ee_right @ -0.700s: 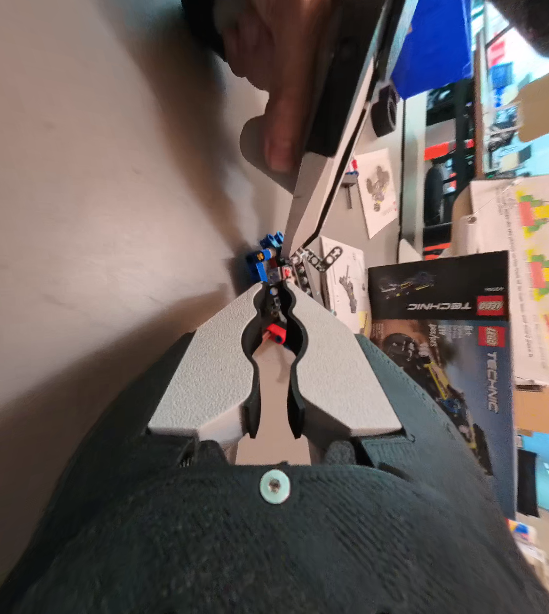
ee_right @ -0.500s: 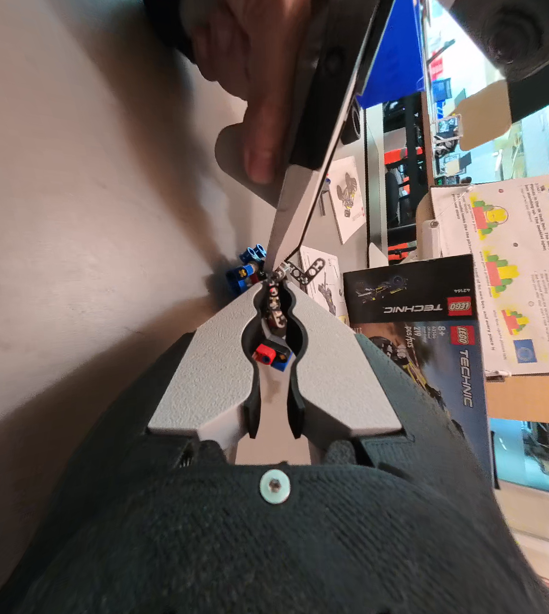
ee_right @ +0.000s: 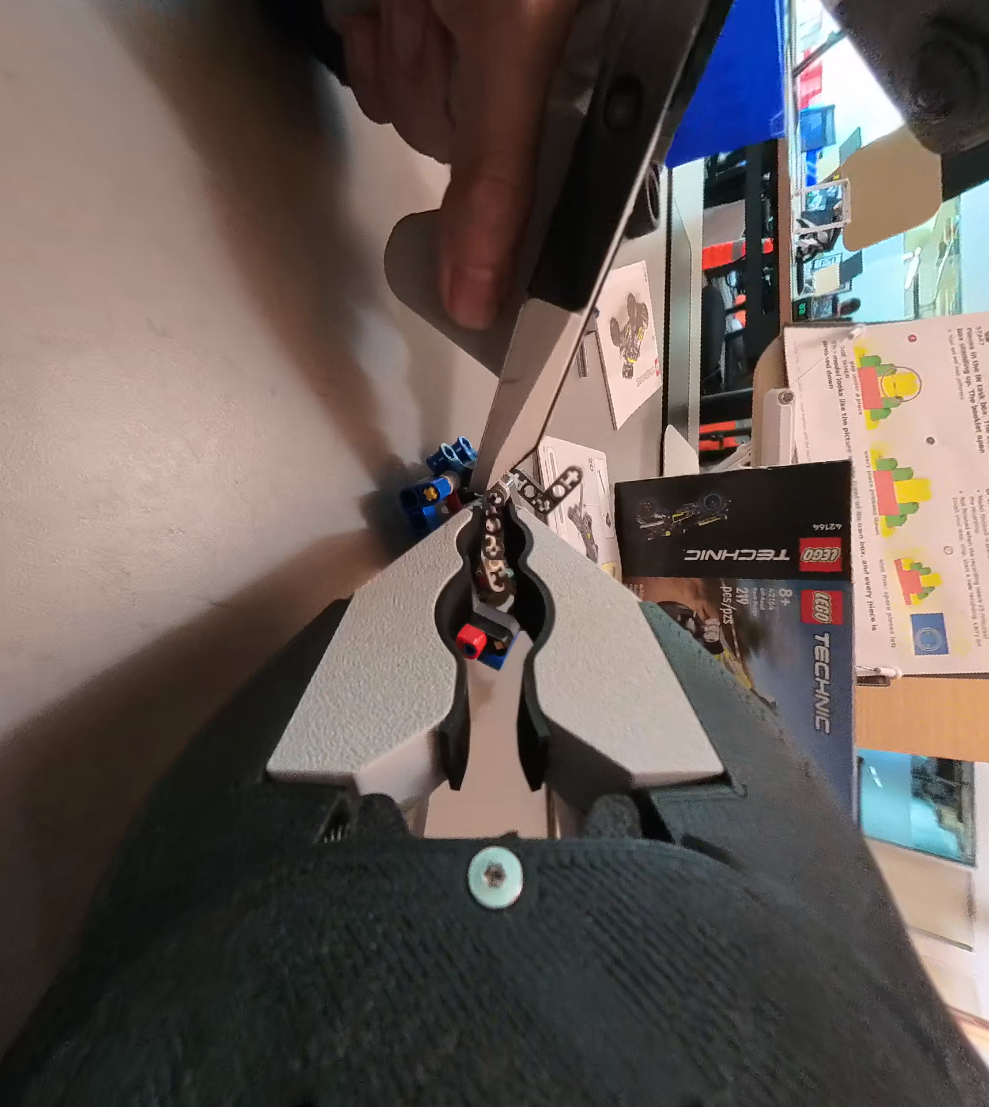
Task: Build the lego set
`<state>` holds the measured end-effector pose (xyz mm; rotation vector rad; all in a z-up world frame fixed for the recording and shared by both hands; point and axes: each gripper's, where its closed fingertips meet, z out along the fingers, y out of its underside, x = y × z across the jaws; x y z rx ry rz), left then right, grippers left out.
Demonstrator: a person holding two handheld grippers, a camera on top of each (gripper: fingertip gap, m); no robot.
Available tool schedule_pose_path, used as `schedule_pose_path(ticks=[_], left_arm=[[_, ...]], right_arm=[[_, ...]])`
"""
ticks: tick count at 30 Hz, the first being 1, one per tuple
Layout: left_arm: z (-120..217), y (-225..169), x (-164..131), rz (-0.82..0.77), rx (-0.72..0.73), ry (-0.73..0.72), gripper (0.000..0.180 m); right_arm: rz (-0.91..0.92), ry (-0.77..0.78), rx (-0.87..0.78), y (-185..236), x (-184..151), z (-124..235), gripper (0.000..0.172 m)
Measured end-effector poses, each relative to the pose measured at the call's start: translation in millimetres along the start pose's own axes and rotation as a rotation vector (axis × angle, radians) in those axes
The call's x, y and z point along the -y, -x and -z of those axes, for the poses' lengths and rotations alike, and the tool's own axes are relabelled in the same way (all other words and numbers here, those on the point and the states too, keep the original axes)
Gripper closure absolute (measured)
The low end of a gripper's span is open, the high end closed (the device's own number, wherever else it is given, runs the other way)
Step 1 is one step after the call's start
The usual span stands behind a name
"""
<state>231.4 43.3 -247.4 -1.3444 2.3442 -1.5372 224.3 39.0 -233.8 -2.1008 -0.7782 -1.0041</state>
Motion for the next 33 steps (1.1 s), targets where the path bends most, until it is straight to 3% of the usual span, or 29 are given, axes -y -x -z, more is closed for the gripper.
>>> schedule_pose_path(ticks=[16, 28, 33], left_arm=[[2.4, -0.4, 2.0, 0.101, -0.083, -0.023, 0.168], [2.0, 1.8, 2.9, 0.149, -0.104, -0.026, 0.168], [1.2, 2.6, 5.2, 0.183, -0.109, -0.042, 0.168]], right_arm=[[-0.045, 0.062, -0.018, -3.3, -1.3, 0.1, 0.167], [0.026, 0.084, -0.049, -4.0, 0.0, -3.2, 0.167], [-0.057, 0.111, -0.051, -6.8, -1.8, -3.6, 0.167]])
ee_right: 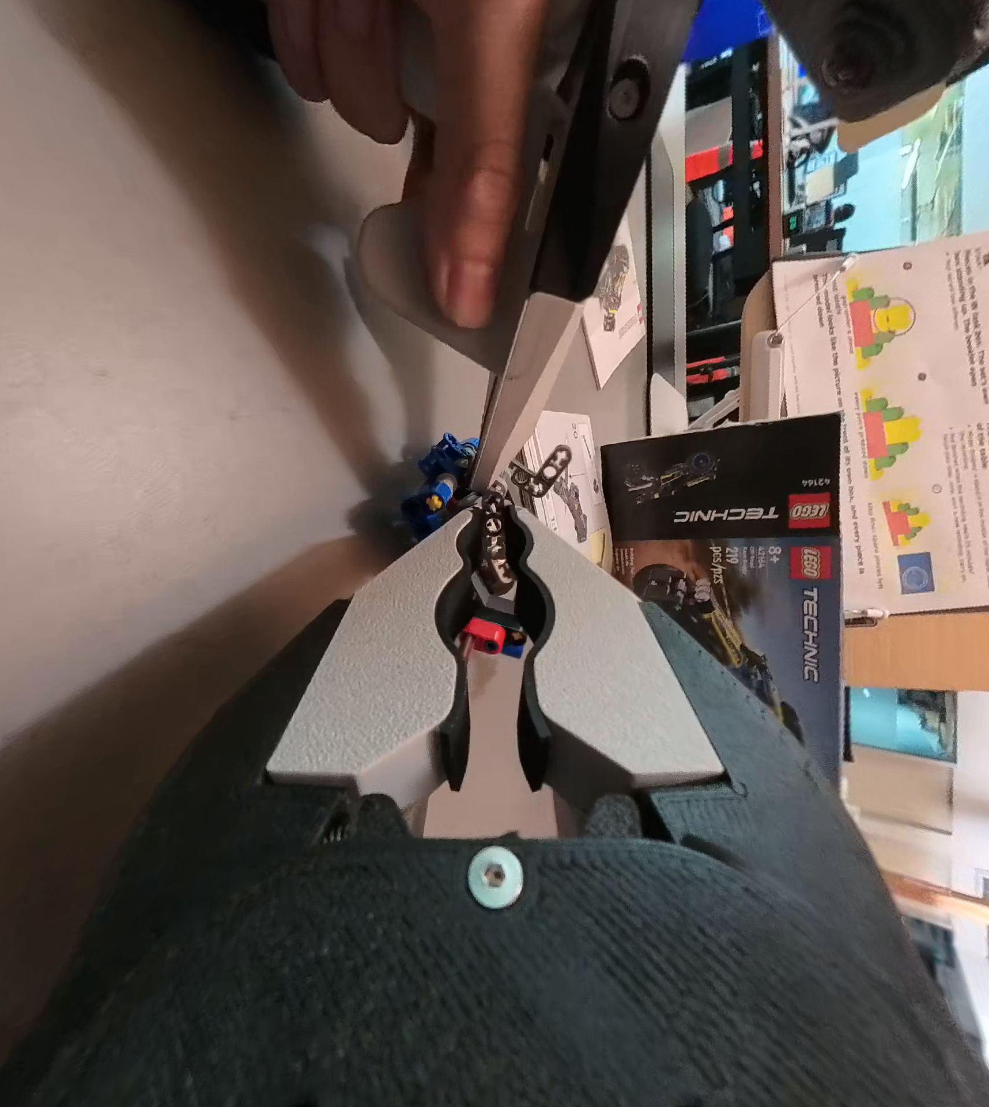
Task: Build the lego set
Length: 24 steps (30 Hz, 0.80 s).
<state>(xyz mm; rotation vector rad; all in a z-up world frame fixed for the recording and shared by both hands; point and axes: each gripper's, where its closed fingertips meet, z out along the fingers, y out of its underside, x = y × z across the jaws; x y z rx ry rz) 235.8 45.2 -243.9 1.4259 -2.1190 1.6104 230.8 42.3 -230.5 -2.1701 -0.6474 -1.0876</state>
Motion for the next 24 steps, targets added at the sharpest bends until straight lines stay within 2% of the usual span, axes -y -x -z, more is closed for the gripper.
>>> schedule_pose_path(ticks=[6, 15, 24], left_arm=[[-0.7, 0.4, 1.9, 0.015, -0.005, -0.013, 0.168], [-0.6, 0.4, 2.8, 0.051, -0.027, -0.02, 0.168], [-2.0, 2.8, 2.8, 0.036, 0.016, -0.022, 0.168]], right_arm=[[-0.11, -0.003, 0.0, -2.2, -0.9, -0.6, 0.167], [-0.139, 0.01, -0.008, -2.9, -1.4, -1.3, 0.167], [-0.222, 0.022, -0.027, -0.2, -4.6, -3.6, 0.167]])
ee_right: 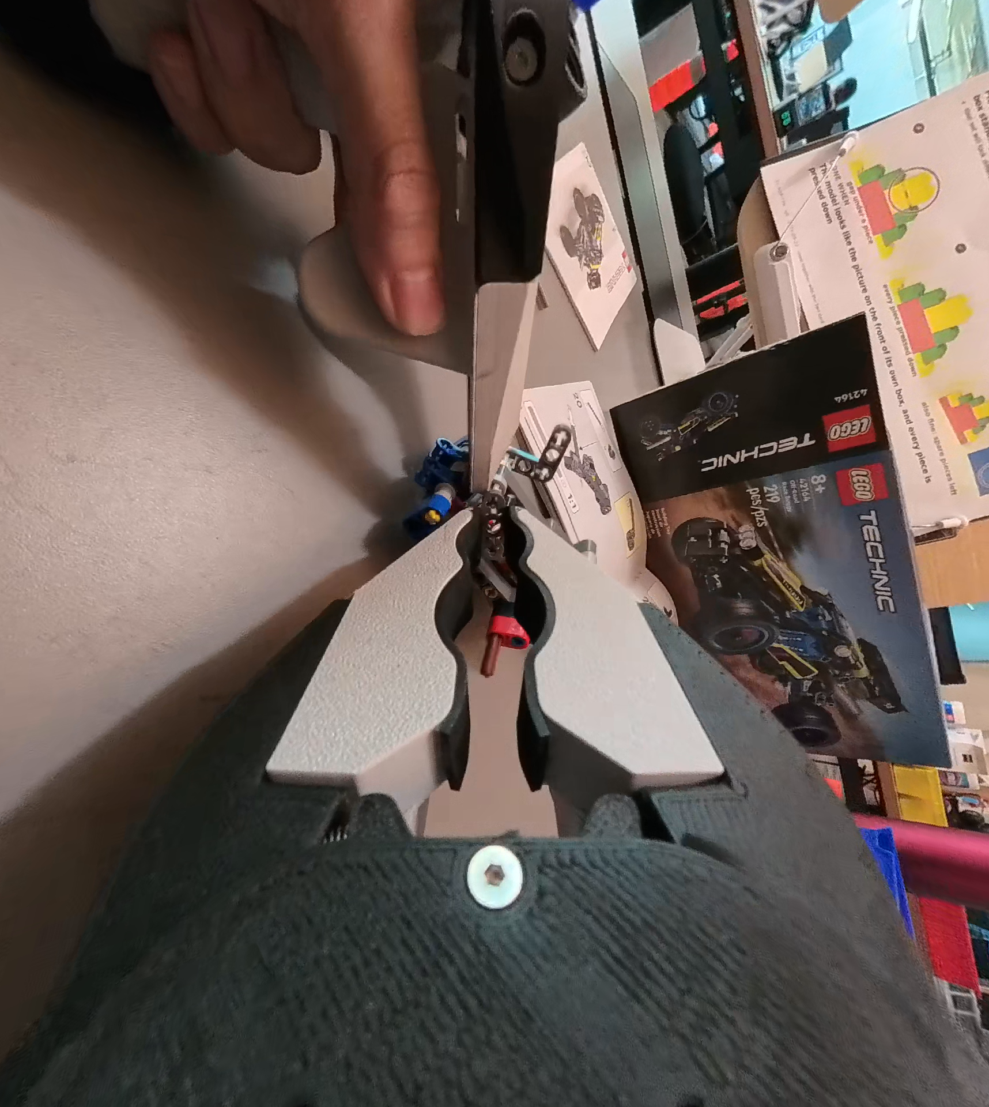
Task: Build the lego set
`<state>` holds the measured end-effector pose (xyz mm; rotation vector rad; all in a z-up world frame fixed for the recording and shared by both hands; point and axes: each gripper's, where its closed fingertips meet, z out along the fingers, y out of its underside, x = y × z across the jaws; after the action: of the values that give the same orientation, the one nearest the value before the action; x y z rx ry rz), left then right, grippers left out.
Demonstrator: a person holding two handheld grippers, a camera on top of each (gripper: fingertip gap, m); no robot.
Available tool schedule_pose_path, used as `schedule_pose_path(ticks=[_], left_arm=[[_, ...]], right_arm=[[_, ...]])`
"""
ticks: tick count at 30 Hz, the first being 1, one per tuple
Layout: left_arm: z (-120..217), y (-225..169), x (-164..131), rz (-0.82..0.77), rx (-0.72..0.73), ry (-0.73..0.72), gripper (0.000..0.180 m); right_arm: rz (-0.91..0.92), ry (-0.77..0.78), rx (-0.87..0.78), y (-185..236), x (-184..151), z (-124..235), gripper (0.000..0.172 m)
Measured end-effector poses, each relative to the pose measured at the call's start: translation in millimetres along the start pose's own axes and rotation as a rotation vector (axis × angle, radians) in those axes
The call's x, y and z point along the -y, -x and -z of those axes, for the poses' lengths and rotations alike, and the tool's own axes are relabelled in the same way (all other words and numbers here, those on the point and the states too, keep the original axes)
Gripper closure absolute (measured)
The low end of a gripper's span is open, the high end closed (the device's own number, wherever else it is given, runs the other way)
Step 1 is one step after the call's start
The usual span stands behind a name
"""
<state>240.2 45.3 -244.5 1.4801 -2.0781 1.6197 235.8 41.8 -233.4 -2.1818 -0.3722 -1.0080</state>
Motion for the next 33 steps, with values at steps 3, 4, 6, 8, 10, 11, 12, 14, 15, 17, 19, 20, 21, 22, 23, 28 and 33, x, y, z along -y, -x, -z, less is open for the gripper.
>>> schedule_pose_path(ticks=[3, 4, 6, 8, 10, 11, 12, 14, 15, 17, 19, 20, 21, 22, 23, 28, 33], left_arm=[[0.8, 1.1, -0.3, -0.037, 0.01, 0.012, 0.168], [0.9, 1.6, -0.1, -0.062, 0.023, 0.016, 0.167], [0.9, 3.0, 0.3, -0.118, 0.057, 0.023, 0.167], [0.7, 4.6, 1.1, -0.174, 0.092, 0.029, 0.167], [0.5, 5.3, 1.2, -0.21, 0.109, 0.035, 0.167], [0.4, 5.1, 1.3, -0.217, 0.108, 0.036, 0.165], [0.5, 5.3, 1.4, -0.218, 0.108, 0.037, 0.165], [0.7, 5.6, 2.0, -0.222, 0.107, 0.036, 0.165], [0.8, 6.0, 2.3, -0.225, 0.11, 0.036, 0.165], [1.0, 6.1, 2.8, -0.234, 0.113, 0.034, 0.165], [1.1, 6.3, 3.1, -0.261, 0.124, 0.036, 0.165], [1.1, 6.3, 3.3, -0.28, 0.131, 0.037, 0.165], [1.3, 6.2, 3.4, -0.3, 0.138, 0.039, 0.164], [1.4, 6.3, 3.4, -0.323, 0.146, 0.041, 0.164], [1.6, 6.4, 3.5, -0.346, 0.154, 0.044, 0.164], [4.4, 8.1, 3.3, -0.47, 0.209, 0.07, 0.167], [6.4, 8.8, 3.3, -0.548, 0.276, 0.158, 0.167]], right_arm=[[0.015, -0.016, -0.033, 0.6, 0.3, -1.2, 0.167], [0.029, -0.02, -0.047, 0.9, 0.0, -1.8, 0.167], [0.04, -0.034, -0.067, 0.6, -0.2, -2.9, 0.167], [0.02, -0.046, -0.069, 0.4, -1.1, -4.5, 0.167], [-0.001, -0.057, -0.062, 1.2, -1.6, -5.4, 0.167], [-0.009, -0.057, -0.056, 2.1, -2.4, -6.0, 0.167], [-0.013, -0.061, -0.052, 2.8, -2.7, -6.5, 0.167], [-0.012, -0.068, -0.058, 2.3, -2.5, -7.0, 0.167], [-0.011, -0.07, -0.062, 2.2, -2.5, -7.6, 0.167], [-0.004, -0.073, -0.069, 1.6, -2.5, -8.2, 0.167], [-0.003, -0.075, -0.07, 1.7, -2.4, -8.6, 0.167], [0.005, -0.075, -0.074, 1.5, -2.5, -8.6, 0.167], [0.017, -0.075, -0.078, 1.5, -2.5, -8.6, 0.167], [0.032, -0.074, -0.082, 1.7, -2.4, -8.8, 0.167], [0.05, -0.072, -0.087, 2.0, -2.3, -9.0, 0.167], [0.178, -0.067, -0.125, 2.4, -0.1, -9.6, 0.167], [0.219, -0.079, -0.131, 3.0, 2.0, -10.2, 0.167]])
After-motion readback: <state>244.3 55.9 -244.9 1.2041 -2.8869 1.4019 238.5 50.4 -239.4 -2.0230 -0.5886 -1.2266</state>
